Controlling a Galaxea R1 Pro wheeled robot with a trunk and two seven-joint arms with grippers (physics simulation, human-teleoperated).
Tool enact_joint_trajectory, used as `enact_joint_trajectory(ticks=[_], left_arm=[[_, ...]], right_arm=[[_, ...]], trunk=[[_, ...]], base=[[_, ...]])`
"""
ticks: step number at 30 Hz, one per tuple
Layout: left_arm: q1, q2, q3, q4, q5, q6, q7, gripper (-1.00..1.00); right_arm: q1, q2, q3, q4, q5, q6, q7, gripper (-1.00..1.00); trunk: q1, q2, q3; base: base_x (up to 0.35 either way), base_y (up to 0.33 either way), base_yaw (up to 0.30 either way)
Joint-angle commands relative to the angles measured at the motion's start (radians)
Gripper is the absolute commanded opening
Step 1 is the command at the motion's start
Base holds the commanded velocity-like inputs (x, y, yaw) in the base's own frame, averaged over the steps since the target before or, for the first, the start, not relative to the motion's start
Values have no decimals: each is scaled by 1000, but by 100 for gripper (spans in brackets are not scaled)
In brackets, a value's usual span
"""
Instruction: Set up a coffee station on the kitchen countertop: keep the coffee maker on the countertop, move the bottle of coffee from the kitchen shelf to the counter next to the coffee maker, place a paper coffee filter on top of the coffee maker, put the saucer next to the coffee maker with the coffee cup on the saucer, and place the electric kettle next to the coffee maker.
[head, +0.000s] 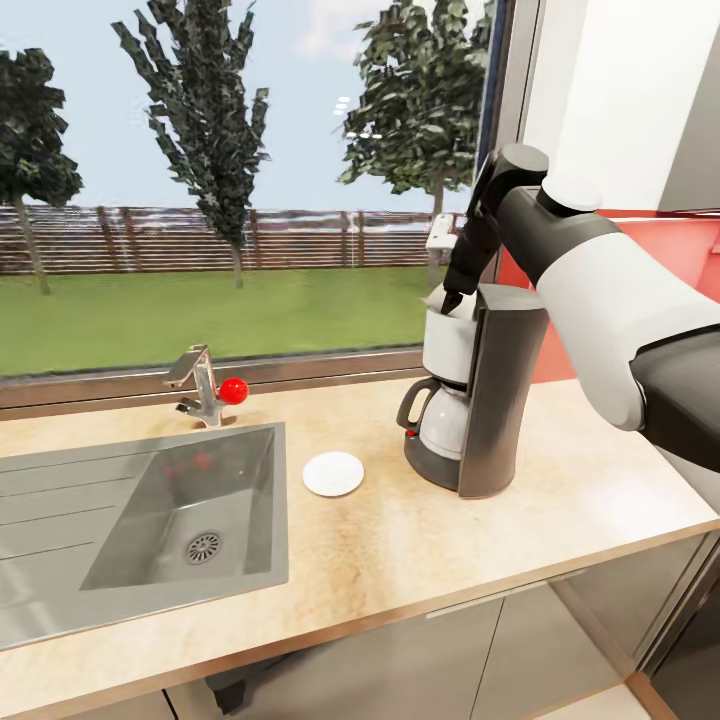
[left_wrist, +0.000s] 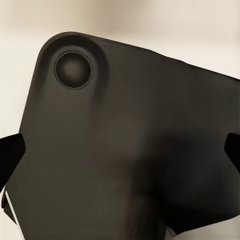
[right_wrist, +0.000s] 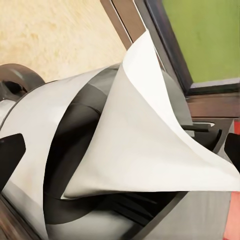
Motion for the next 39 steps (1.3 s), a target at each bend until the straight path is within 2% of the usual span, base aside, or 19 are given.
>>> enact_joint_trajectory(ticks=[1, 3, 10, 14, 17, 25, 34, 39], left_arm=[[0, -1, 3, -2, 1, -1, 0, 100], [0, -1, 3, -2, 1, -1, 0, 100], [0, -1, 3, -2, 1, -1, 0, 100], [0, -1, 3, -2, 1, -1, 0, 100], [0, -1, 3, -2, 1, -1, 0, 100], [0, -1, 3, -2, 1, -1, 0, 100], [0, -1, 3, -2, 1, -1, 0, 100], [0, -1, 3, -2, 1, -1, 0, 100]], right_arm=[[-1, 0, 2, -1, 2, 10, 5, 100], [-1, 0, 2, -2, 2, 10, 5, 100], [-1, 0, 1, -2, 2, 10, 5, 100], [-1, 0, 2, -2, 2, 10, 2, 100], [-1, 0, 2, -2, 2, 10, 1, 100], [-1, 0, 0, -2, 2, 10, -1, 100], [-1, -2, -2, -4, 2, 11, -2, 100], [-1, -3, -2, -4, 2, 12, -31, 100]], trunk=[[0, -1, -1], [0, -1, -1], [-27, 48, 21], [-27, 48, 21], [-38, 69, 30], [-38, 69, 30], [-73, 132, 59], [-73, 132, 59]], base=[[0, 0, 0], [0, 0, 0], [0, 0, 0], [0, 0, 0], [0, 0, 0], [0, 0, 0], [0, 0, 0], [0, 0, 0]])
